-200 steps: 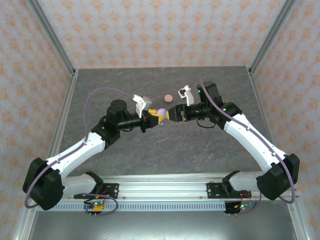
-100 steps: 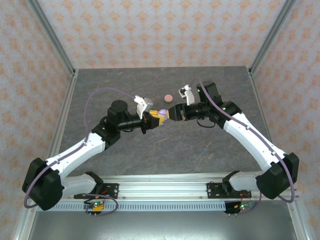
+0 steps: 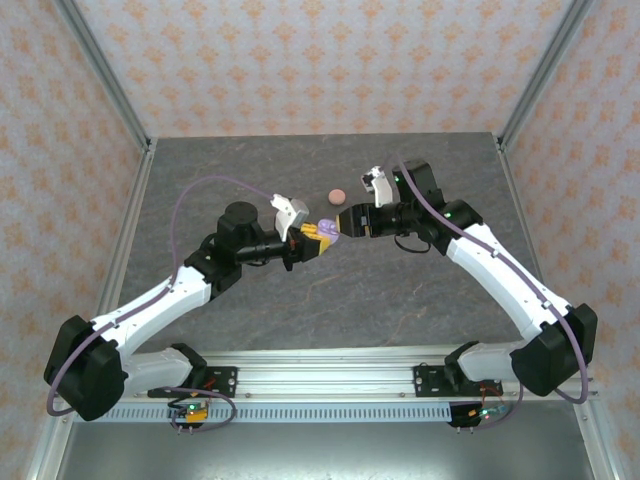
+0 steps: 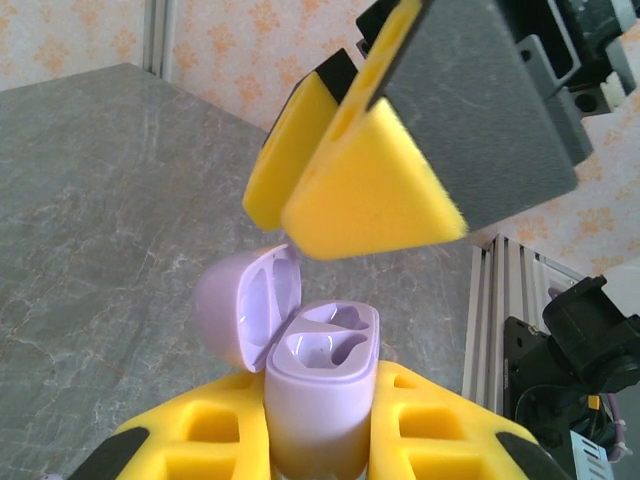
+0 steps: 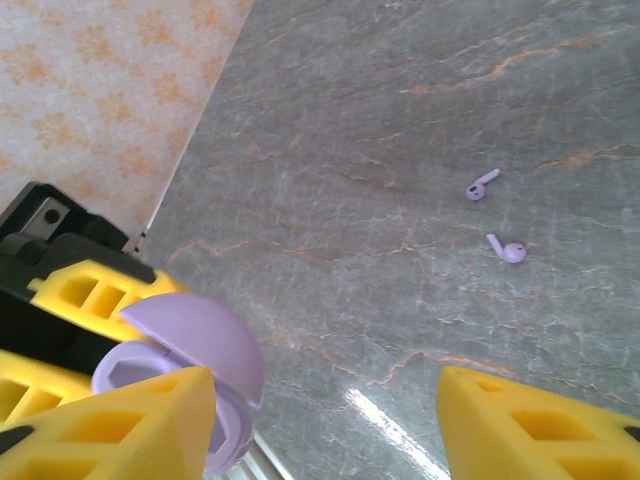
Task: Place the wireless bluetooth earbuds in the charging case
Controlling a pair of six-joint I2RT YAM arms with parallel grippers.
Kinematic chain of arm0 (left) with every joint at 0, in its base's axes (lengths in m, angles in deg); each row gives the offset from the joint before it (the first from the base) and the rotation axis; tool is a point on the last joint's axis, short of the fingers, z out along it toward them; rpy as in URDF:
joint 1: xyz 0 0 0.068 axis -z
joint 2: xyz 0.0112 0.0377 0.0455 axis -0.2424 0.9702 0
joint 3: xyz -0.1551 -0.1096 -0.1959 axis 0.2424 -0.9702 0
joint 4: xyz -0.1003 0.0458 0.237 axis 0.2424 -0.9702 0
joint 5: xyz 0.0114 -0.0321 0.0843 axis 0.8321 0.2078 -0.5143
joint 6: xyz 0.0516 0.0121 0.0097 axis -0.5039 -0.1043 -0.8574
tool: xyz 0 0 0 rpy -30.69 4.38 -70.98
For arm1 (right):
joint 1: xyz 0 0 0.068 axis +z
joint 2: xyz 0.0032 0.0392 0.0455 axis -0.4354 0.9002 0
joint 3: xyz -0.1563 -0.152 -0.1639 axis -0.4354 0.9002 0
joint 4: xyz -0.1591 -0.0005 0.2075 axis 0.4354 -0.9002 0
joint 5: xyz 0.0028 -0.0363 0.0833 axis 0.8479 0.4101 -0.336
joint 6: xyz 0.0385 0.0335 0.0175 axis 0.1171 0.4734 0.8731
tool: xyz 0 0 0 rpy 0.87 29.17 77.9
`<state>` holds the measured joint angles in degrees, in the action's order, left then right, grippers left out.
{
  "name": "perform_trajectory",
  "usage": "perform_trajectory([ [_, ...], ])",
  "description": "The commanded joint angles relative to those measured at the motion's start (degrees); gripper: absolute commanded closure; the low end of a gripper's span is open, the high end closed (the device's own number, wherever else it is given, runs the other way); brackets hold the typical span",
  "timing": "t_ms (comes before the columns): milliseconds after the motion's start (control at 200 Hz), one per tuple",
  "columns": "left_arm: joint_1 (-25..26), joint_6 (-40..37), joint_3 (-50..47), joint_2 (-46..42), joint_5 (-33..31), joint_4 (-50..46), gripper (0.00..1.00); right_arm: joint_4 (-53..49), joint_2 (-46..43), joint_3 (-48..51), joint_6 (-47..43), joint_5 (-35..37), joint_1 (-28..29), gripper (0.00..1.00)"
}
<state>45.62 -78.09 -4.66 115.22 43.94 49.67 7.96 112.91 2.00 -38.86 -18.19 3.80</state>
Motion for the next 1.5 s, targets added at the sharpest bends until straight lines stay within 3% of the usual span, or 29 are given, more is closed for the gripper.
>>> perform_trajectory([
  [0, 0.4, -2.14, 1.68, -0.49, -0.32, -0.94, 0.87, -0.83, -0.45, -1.66, 0.17, 4.1, 0.14, 0.38],
  [280, 0.45, -2.03, 1.03, -0.59, -5.75, -3.99, 0.86, -2.13, -1.89, -0.4, 3.04, 16.92, -1.03, 0.38],
  [405, 0.4, -0.77, -0.27, -2.29, -7.13, -4.49, 0.87, -4.09, 0.0, -0.29, 3.5, 17.73, -1.55, 0.38],
  [671, 0.45, 0.17, -2.81, -8.22, -9.55, -7.66, 0.86, -3.01, 8.55, 1.05, 4.74, 10.87, -1.55, 0.45],
  [1016, 0.51, -0.91, -4.87, -14.62, -13.04, -13.07, 0.85, 5.2, 23.36, 0.28, 8.48, 1.44, 1.11, 0.76],
  [1492, 0.53, -0.73, -5.23, -15.3, -14.48, -13.42, 0.86, 6.25, 38.1, -5.56, 9.74, -1.88, 3.59, 0.89],
])
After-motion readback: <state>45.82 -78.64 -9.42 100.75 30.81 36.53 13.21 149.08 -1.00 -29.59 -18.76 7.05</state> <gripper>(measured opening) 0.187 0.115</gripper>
